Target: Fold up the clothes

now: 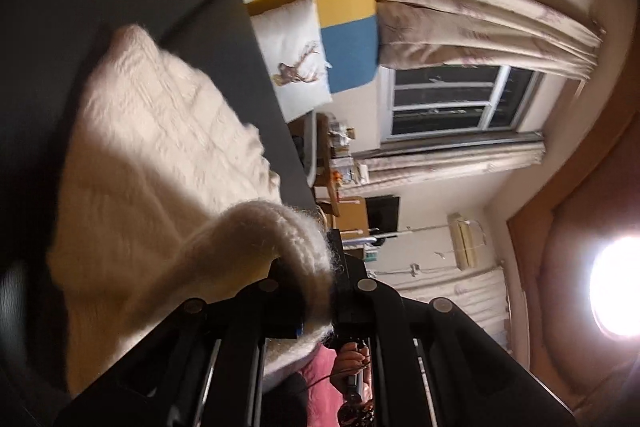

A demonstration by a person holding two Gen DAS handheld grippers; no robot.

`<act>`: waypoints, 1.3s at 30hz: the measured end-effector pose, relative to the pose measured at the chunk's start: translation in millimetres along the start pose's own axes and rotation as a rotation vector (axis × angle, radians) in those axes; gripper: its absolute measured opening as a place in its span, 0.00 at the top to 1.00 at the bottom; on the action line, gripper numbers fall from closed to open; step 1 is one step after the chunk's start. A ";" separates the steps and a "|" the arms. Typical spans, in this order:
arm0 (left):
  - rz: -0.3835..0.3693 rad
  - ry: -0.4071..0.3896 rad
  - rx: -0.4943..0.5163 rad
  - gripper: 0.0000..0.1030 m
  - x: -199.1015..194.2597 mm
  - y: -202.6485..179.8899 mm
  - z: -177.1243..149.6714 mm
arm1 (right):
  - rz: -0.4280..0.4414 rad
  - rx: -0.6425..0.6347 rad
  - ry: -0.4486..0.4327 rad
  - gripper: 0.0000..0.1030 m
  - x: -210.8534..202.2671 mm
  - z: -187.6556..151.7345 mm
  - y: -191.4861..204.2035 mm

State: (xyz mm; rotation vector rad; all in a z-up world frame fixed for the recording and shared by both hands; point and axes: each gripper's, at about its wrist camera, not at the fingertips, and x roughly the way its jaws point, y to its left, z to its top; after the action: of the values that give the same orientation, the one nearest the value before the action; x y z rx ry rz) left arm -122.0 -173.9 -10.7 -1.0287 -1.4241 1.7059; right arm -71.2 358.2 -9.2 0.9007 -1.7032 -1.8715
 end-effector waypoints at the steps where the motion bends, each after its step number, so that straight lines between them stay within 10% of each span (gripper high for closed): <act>1: 0.004 -0.006 -0.016 0.93 3.4 3.0 4.4 | -0.009 0.012 -0.001 0.91 7.1 5.2 -0.3; 10: 0.057 -0.026 -0.247 0.80 23.4 51.4 41.7 | -0.141 0.223 -0.052 0.85 44.0 43.6 -38.9; 26: -0.031 -0.153 -0.430 0.50 36.4 54.4 71.8 | -0.085 0.346 -0.087 0.71 53.2 76.2 -39.1; 32: -0.063 -0.231 -0.366 0.48 28.8 43.6 81.2 | -0.043 0.205 -0.083 0.71 60.8 76.3 -29.2; 39: 0.172 -0.196 -0.073 0.47 28.7 12.8 61.5 | -0.064 0.024 -0.139 0.71 40.8 68.8 -1.7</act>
State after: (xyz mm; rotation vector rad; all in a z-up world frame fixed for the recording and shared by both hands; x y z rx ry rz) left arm -190.0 -178.5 -22.1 -1.0745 -1.5687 1.9357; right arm -148.6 377.0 -16.0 0.8609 -1.8009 -2.0020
